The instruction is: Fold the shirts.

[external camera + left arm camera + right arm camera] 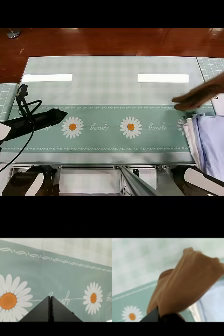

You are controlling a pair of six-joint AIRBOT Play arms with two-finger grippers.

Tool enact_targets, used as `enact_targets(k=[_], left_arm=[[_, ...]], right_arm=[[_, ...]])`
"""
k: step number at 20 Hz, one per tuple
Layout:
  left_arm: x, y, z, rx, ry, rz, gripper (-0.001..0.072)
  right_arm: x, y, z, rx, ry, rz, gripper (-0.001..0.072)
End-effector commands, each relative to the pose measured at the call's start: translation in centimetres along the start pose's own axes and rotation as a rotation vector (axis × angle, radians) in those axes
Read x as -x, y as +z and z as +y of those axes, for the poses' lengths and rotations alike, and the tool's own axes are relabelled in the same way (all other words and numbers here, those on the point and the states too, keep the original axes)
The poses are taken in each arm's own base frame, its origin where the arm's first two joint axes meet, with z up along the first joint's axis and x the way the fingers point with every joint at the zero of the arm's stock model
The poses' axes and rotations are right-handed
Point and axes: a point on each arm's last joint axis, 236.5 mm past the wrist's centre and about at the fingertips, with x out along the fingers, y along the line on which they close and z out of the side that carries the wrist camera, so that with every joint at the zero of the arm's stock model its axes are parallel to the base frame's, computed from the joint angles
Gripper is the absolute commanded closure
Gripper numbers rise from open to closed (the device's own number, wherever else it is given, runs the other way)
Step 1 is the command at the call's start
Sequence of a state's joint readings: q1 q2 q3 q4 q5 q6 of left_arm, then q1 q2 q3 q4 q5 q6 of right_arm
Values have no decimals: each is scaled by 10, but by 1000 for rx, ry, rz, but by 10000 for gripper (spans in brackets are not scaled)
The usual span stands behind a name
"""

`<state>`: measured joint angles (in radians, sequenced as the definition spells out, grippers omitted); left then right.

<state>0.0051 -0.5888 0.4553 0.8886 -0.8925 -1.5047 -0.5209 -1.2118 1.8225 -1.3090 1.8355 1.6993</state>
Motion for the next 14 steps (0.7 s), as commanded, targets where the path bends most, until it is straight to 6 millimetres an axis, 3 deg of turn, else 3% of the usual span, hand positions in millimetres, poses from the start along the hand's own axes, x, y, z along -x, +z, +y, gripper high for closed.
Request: enact_targets(k=[1, 3, 6, 9, 11, 14], left_arm=[[-2, 0, 2, -12, 4, 4, 687], [-3, -1, 3, -11, 6, 9, 687], [-6, 1, 6, -2, 13, 9, 687], [-10, 1, 9, -5, 20, 17, 687], [-11, 0, 10, -2, 23, 22, 687], [-16, 4, 14, -38, 32, 17, 687]], right_arm=[[25, -47, -93, -225, -230, -18, 686], [34, -83, -129, -346, -331, -17, 686], [33, -153, -170, -501, -486, 14, 686], [12, -205, -189, -613, -556, 97, 660], [3, -214, -196, -652, -580, 139, 73], [-31, -174, -160, -606, -322, 109, 100]])
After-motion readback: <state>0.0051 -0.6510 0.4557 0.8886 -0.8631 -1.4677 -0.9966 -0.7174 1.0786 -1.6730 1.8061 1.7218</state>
